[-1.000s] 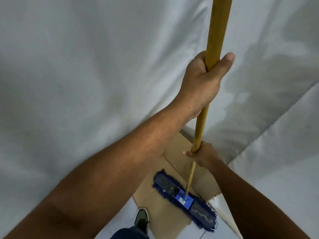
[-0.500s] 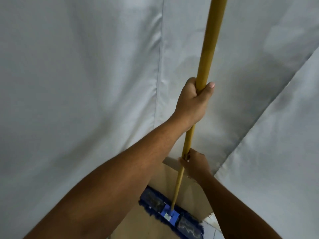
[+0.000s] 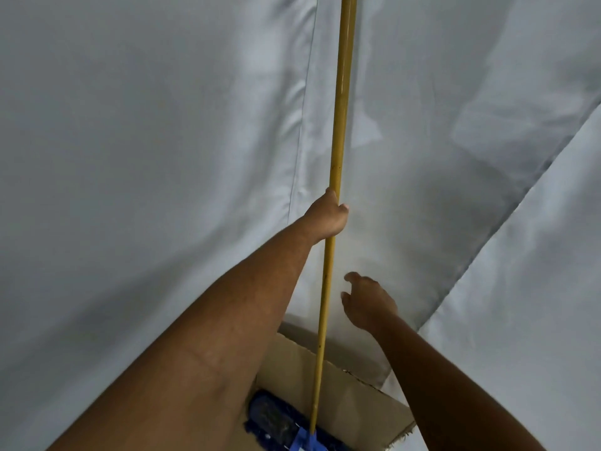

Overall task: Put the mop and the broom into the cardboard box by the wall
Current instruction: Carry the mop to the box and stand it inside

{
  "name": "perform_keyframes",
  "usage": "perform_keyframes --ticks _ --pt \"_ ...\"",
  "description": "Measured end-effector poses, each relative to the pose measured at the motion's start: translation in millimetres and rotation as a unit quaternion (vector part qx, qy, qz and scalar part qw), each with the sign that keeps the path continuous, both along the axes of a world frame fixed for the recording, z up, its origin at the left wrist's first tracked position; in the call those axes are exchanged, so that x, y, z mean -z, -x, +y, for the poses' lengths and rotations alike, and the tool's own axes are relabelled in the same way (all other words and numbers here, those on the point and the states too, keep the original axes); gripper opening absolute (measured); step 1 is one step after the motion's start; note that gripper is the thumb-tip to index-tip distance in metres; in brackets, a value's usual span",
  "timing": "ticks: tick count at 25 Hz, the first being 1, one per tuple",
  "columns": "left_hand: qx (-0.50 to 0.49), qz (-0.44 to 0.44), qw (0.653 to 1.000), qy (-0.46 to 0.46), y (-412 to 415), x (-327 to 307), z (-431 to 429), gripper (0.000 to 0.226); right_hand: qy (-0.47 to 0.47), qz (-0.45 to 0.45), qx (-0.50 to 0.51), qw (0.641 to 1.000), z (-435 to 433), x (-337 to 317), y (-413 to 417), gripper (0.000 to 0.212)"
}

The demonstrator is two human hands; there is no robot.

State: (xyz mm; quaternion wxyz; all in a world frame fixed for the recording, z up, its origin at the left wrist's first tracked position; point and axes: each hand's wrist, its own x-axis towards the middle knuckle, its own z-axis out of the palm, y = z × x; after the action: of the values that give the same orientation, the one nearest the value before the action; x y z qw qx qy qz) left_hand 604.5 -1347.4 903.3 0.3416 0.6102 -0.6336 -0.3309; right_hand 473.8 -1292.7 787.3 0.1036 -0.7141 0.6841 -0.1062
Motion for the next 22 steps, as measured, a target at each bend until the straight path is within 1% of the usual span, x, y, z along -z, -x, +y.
perform_keyframes --ticks 2,4,6,7,9,11,13,16,20,22 --pt "0.004 -0.007 1.000 0.012 -6 6 1 0.047 0.021 0.011 -0.012 1.000 -5 -15 -6 0.040" --pt "-0.005 -0.034 0.999 0.025 -12 13 5 0.050 0.046 0.020 -0.031 0.998 -8 -27 -9 0.043" --pt "-0.025 -0.080 0.995 0.051 -19 20 9 0.052 0.074 0.047 -0.048 0.995 -10 -34 -9 0.048" --pt "-0.035 -0.119 0.990 0.069 -23 24 11 0.053 0.089 0.066 -0.054 0.992 -11 -35 -8 0.051" --pt "-0.057 -0.238 0.963 0.111 -30 30 19 0.056 0.116 0.101 -0.068 0.986 -10 -36 -3 0.055" --pt "-0.082 -0.346 0.923 0.148 -36 34 30 0.058 0.140 0.126 -0.083 0.979 -9 -35 2 0.058" --pt "-0.107 -0.402 0.894 0.167 -40 35 48 0.059 0.163 0.142 -0.100 0.971 -5 -37 7 0.060" --pt "-0.152 -0.425 0.873 0.185 -47 33 84 0.059 0.205 0.145 -0.141 0.958 5 -45 10 0.062" --pt "-0.225 -0.434 0.856 0.168 -63 29 152 0.059 0.234 0.135 -0.217 0.938 28 -60 6 0.066" --pt "-0.287 -0.437 0.840 0.144 -66 29 205 0.059 0.245 0.125 -0.275 0.921 53 -66 3 0.067"
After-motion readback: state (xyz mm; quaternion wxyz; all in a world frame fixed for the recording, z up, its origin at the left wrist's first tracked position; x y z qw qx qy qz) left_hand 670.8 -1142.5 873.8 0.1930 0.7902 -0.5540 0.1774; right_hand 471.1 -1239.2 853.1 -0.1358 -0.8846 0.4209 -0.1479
